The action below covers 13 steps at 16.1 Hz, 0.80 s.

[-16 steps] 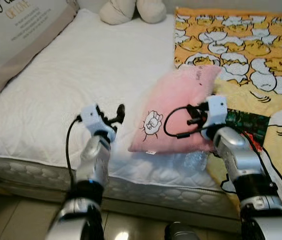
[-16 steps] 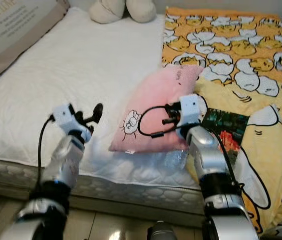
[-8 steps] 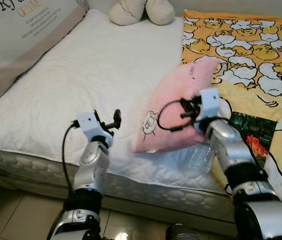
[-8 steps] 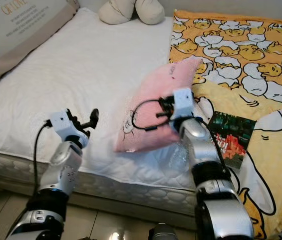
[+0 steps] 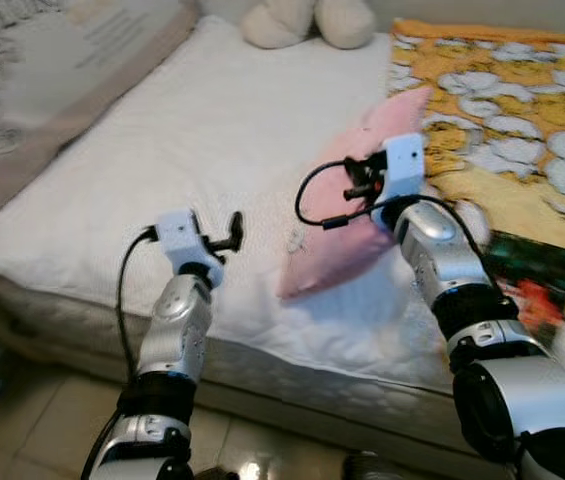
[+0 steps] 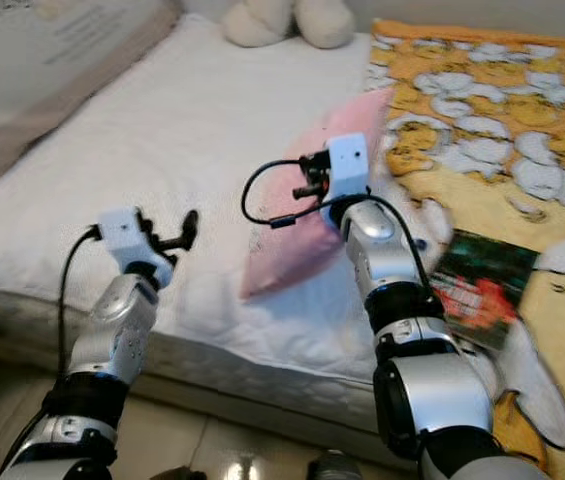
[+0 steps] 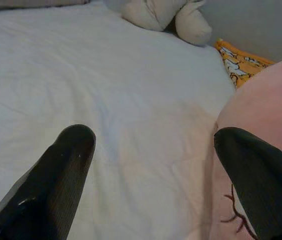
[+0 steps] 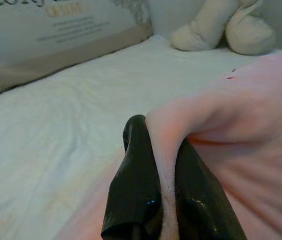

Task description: Clean up the room

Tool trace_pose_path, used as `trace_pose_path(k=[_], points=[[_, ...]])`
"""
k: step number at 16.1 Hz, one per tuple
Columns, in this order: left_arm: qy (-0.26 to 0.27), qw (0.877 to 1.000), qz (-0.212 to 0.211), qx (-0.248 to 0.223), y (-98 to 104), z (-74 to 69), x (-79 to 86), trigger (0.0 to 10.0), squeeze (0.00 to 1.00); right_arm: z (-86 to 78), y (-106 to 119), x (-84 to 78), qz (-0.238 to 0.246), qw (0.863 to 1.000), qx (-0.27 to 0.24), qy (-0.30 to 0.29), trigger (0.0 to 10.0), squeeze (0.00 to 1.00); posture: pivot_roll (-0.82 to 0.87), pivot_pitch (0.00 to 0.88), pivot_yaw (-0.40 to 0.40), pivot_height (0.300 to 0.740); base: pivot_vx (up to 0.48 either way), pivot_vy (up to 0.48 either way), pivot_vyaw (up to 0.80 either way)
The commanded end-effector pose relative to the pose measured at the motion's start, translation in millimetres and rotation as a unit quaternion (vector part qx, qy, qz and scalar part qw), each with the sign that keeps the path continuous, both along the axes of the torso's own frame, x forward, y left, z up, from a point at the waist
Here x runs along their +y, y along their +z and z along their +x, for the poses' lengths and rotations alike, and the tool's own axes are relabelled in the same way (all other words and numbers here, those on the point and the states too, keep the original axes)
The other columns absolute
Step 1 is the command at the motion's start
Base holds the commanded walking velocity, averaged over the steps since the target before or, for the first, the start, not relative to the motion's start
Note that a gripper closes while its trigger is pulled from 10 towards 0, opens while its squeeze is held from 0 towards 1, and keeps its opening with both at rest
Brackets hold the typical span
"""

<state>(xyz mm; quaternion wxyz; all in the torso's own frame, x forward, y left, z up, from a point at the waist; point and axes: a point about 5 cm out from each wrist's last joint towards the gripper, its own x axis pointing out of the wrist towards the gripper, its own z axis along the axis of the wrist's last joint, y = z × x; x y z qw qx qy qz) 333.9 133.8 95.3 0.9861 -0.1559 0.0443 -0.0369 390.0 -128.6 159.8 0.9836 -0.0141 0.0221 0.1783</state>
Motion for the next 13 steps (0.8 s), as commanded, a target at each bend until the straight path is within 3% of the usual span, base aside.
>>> trace_pose_path(k=[1,8,9,13], points=[[0.0,1.0,0.007,-0.006,4.9,1.9,5.0,10.0,0.0,2.5,9.8,7.2,-0.005,0.999,-0.031,0.012,0.0,0.0,-0.17,0.0,0.088,0.74,0.0,0.48,-0.79],[-0.039,0.999,0.015,-0.012,9.6,5.2,-2.2,10.0,0.0,5.7,12.9,5.2,0.004,0.999,-0.041,-0.002,0.0,0.0,-0.17,0.0,0.118,0.74,0.0,0.48,-0.8],[-0.038,0.999,0.016,-0.014,10.4,5.6,-1.8,10.0,0.0,5.6,12.6,4.1,0.004,0.999,-0.042,-0.004,0.0,0.0,-0.17,0.0,0.119,0.74,0.0,0.48,0.0],[-0.023,0.999,0.014,-0.019,12.2,3.8,-6.7,10.0,0.0,5.4,10.5,0.8,0.007,0.999,-0.041,-0.007,0.0,0.0,-0.17,0.0,0.115,0.74,0.0,0.0,0.0]])
